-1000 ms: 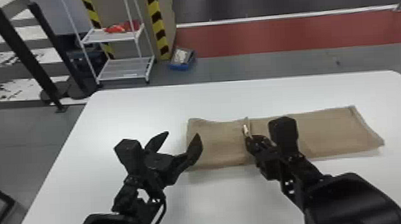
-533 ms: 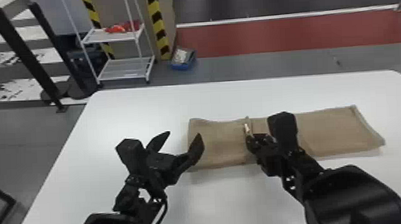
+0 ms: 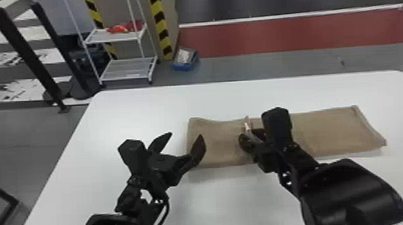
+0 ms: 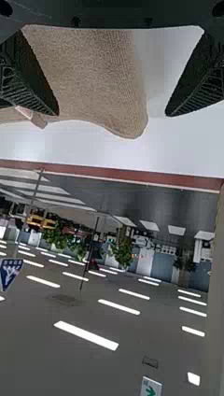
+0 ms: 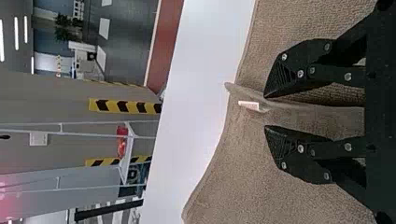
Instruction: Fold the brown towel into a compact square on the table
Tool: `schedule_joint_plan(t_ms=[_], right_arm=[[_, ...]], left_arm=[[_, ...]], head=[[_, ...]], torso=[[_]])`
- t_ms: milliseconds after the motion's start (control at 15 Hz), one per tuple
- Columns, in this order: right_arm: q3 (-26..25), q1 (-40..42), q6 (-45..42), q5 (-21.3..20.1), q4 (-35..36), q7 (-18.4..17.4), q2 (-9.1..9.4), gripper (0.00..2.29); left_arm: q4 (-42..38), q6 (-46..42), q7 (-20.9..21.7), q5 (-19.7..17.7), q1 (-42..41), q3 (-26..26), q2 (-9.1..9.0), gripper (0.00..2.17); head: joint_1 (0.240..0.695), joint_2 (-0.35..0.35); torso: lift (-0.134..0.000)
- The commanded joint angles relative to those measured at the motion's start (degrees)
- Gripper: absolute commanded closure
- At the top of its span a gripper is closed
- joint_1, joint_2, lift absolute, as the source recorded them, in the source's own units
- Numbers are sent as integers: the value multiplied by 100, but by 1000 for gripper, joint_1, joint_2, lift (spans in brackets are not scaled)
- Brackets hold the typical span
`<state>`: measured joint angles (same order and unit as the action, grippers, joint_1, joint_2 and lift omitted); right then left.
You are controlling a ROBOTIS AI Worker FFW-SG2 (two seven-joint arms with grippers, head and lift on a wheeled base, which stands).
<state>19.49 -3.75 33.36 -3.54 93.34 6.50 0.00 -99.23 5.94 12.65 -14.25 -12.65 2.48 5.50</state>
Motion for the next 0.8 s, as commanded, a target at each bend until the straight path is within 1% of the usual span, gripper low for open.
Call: schedule_joint_plan(t_ms=[0, 267, 533, 667, 733], right_arm=[[11, -29, 17, -15, -9, 0, 5, 765], [2, -64, 35, -33, -88, -35, 5, 761], [-51, -231, 35, 20, -360, -53, 5, 761], [-68, -249, 35, 11, -387, -53, 5, 768], [-68, -249, 35, 2, -387, -44, 5, 971]], left_arm=[[9, 0, 0, -7, 0, -11, 3, 29], [26, 0, 0, -7, 9, -2, 21, 29], [79, 0, 0, -7, 17, 6, 21, 29], [88, 0, 9, 1, 17, 15, 21, 29], [88, 0, 9, 1, 17, 15, 30, 29]], head=[[695, 149], [695, 152], [695, 145], [695, 141], [695, 140]], torso=[[-123], [-123], [-123], [-123], [-123]])
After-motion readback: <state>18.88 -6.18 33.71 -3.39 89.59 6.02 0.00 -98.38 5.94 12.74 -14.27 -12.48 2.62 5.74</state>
